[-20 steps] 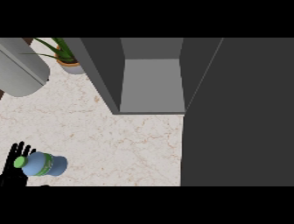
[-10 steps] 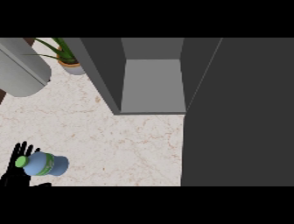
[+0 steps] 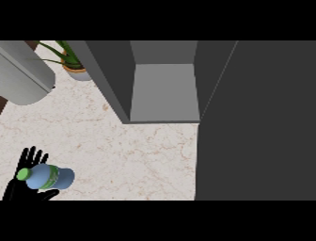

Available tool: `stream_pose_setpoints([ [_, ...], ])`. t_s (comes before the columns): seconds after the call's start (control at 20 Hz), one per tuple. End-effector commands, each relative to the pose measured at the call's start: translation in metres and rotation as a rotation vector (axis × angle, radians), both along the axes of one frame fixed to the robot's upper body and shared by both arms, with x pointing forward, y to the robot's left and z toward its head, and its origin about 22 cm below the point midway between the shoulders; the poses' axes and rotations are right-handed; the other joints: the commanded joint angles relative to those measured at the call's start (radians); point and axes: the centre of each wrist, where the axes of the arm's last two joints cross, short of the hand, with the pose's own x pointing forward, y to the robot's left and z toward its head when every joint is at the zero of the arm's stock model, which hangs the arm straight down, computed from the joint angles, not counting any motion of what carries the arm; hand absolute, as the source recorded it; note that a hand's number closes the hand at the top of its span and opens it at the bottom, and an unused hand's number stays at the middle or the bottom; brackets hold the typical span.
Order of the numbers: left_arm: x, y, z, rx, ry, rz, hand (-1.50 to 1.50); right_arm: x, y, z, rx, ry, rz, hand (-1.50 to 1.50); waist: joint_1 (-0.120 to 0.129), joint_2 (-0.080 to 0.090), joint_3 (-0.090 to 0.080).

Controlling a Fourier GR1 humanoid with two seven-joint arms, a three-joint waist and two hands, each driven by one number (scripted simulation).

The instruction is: Pick up the bottled water, place it into the cabinet and close the cabinet

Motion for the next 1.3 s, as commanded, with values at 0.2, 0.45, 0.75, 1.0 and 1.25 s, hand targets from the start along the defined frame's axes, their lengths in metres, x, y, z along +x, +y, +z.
stream_pose_setpoints([
  [0.2, 0.026, -0.021, -0.004, -0.142, -0.045, -0.109, -1.50, 0.022, -0.014, 0.001, -0.013, -0.008, -0.015, -1.50, -0.003, 0.010, -0.017],
  [0.45, 0.030, -0.024, -0.002, -0.159, -0.071, -0.173, -1.50, 0.007, -0.008, 0.004, -0.005, 0.008, 0.008, -1.50, -0.009, 0.007, -0.017],
  [0.75, 0.025, -0.042, -0.006, -0.137, -0.103, -0.210, 1.50, 0.007, 0.000, -0.001, -0.005, 0.028, -0.008, -1.50, 0.004, 0.004, -0.015],
  [1.0, 0.024, -0.050, -0.011, -0.137, -0.111, -0.187, 1.50, 0.003, -0.003, -0.002, -0.002, 0.006, 0.003, -1.50, 0.000, 0.004, -0.015],
  [1.25, 0.053, -0.064, -0.002, -0.106, -0.127, -0.201, 1.50, -0.004, -0.006, 0.001, 0.009, 0.021, -0.003, -1.50, -0.009, 0.005, -0.016],
])
